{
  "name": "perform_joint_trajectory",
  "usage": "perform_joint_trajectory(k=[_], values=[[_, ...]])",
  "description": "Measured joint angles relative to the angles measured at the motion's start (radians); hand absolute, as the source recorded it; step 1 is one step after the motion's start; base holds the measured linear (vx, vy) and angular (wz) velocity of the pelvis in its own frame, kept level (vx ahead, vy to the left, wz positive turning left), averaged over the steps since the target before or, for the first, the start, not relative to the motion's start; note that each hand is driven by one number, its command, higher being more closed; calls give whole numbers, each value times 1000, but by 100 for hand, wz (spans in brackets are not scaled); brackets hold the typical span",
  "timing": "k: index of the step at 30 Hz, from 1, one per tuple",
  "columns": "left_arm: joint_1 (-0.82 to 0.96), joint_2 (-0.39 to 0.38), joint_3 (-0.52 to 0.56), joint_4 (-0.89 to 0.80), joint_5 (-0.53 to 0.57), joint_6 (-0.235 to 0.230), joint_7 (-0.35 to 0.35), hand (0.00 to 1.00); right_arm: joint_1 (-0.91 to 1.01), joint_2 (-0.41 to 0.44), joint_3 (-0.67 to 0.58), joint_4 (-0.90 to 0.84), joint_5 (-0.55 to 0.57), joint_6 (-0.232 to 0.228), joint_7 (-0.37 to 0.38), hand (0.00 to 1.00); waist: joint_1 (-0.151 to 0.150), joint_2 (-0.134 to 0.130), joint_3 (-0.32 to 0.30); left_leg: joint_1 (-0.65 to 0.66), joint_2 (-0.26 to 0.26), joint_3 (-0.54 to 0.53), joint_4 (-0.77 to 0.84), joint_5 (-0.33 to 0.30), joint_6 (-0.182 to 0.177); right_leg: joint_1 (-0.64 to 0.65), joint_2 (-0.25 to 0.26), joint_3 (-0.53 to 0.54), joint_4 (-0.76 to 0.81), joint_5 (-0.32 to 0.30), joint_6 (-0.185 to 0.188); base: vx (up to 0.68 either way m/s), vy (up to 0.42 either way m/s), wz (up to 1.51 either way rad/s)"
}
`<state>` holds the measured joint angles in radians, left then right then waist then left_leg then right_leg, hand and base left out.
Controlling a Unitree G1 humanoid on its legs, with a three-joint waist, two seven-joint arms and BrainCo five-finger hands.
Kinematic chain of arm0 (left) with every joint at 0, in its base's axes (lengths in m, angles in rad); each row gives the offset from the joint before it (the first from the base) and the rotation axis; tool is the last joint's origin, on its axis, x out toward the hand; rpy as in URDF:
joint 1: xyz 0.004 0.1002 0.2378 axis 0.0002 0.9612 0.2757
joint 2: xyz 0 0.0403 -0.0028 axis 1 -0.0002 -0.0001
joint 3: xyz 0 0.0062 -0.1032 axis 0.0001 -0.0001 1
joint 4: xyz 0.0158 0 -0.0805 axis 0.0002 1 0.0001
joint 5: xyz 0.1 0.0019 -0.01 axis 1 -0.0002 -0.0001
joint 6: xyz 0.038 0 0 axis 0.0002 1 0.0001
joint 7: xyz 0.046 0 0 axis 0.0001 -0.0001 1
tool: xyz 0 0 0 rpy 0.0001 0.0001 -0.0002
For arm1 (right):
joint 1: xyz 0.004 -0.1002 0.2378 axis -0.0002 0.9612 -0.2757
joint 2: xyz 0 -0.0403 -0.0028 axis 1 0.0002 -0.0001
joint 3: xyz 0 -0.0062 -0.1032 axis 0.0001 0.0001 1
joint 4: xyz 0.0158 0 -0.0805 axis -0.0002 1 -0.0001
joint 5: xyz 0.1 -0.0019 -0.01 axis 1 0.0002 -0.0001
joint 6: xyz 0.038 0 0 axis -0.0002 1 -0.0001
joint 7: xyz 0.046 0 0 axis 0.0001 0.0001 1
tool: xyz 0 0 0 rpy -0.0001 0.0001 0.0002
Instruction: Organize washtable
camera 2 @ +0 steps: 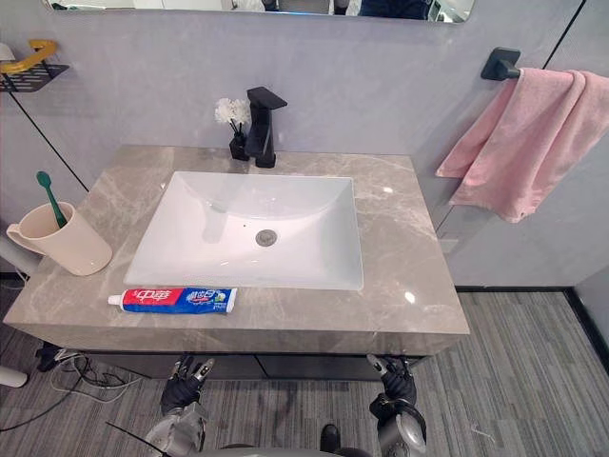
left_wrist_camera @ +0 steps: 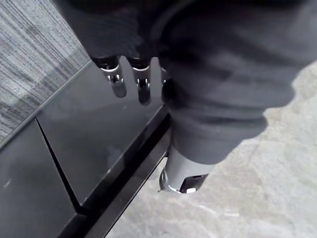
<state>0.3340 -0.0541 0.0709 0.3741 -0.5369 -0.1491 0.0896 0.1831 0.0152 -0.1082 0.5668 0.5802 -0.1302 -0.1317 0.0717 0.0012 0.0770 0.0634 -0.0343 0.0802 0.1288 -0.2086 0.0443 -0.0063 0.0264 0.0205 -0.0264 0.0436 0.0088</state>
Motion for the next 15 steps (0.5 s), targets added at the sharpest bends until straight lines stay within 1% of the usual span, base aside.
perform_joint_trajectory(k=[5, 7, 8, 9, 10, 11, 12, 13, 14, 15], values=[[0, 1, 0, 0, 0, 0, 0, 0, 1, 0, 4, 0, 0, 0, 0, 0, -1, -5, -3, -16, 0, -3, -6, 0, -1, -5, -2, -13, -2, -1, 0, 0, 0, 3], [0, 3, -3, 0, 0, 0, -1, 0, 2, 1, 11, 0, -2, 0, 1, 0, -1, -18, -11, -30, 0, -12, -21, 10, -16, -18, -7, -32, -12, 0, 0, 15, -12, 21], [0, 9, -6, 0, 0, 0, -1, 0, 4, 0, 11, 0, -4, 0, 1, 0, -1, -26, -12, -33, 0, -24, -28, 19, -26, -18, -11, -60, -23, 0, 0, 36, -23, 26], [0, 12, -10, 0, 0, 0, -1, 0, 5, -1, 12, 1, -8, 0, 1, 0, -1, -28, -12, -34, 1, -30, -32, 22, -30, -16, -14, -78, -31, 0, 0, 87, -38, 30], [0, 26, -25, 0, 0, 0, -1, 0, 2, -3, 15, 6, -19, 1, 0, 0, 1, -29, -12, -33, 2, -43, -40, 27, -38, -17, -20, -124, -43, 2, -2, 105, -48, 36], [-4, 39, -31, 0, 0, 0, -2, 0, 5, -5, 28, 13, -30, 0, 0, 0, 0, -38, -6, -40, 1, -58, -41, 35, -51, -17, -28, -166, -51, 5, -6, 101, -54, 41], [-8, 44, -31, 0, 0, 0, -1, 0, 7, -11, 34, 14, -34, 0, 0, 0, -2, -38, -2, -51, 0, -69, -36, 40, -58, -20, -30, -180, -53, 6, -6, 53, -46, 57], [-25, 45, -31, -5, -1, 0, -2, 0, 10, -31, 40, 16, -39, -6, -1, 0, 1, -44, 8, -85, 0, -101, -3, 41, -61, -32, -33, -224, -58, 5, -7, -6, -80, 71], [-48, 35, -31, -8, -1, -1, -1, 0, 10, -58, 39, 20, -42, -20, -2, 0, 3, -42, 37, -114, -4, -128, 34, 44, -72, -42, -53, -317, -42, -29, -24, -40, -79, 68], [-57, 29, -31, -9, -2, -2, 0, 0, 6, -77, 39, 26, -42, -23, -1, 0, 4, -40, 48, -129, -6, -138, 53, 48, -80, -54, -70, -380, -13, -42, -23, -78, -67, 61]])
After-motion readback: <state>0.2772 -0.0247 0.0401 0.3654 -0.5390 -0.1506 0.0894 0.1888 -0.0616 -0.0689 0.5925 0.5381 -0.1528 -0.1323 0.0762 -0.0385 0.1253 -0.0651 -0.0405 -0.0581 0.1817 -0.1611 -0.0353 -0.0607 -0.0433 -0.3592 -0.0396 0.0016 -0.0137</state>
